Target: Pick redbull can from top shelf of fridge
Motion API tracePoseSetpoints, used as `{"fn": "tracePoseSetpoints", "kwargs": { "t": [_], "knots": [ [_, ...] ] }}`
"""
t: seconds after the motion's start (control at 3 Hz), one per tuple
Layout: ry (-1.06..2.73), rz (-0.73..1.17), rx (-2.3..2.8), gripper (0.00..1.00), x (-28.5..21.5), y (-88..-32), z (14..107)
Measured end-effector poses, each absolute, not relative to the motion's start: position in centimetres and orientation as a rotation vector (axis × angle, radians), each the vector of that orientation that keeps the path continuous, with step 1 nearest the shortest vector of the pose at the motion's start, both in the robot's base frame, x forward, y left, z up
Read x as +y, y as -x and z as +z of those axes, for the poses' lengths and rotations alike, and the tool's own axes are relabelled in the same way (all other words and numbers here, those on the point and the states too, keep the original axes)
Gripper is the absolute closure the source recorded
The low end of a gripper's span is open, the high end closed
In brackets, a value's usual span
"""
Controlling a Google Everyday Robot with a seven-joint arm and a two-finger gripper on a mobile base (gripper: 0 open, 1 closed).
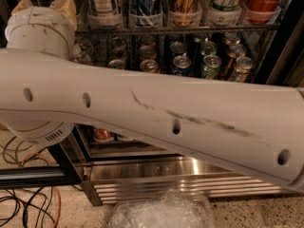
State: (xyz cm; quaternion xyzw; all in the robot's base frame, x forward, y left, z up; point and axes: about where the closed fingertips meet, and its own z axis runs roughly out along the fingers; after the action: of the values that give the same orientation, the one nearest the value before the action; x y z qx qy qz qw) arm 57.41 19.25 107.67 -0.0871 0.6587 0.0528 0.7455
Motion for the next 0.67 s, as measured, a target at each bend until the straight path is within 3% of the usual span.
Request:
{"fn": "tracePoseSetpoints", "kwargs": {
  "t": [0.67],
  "knots": [
    [0.179,0.086,1.45,0.41,20.0,-60.0,106.6]
  ]
}}
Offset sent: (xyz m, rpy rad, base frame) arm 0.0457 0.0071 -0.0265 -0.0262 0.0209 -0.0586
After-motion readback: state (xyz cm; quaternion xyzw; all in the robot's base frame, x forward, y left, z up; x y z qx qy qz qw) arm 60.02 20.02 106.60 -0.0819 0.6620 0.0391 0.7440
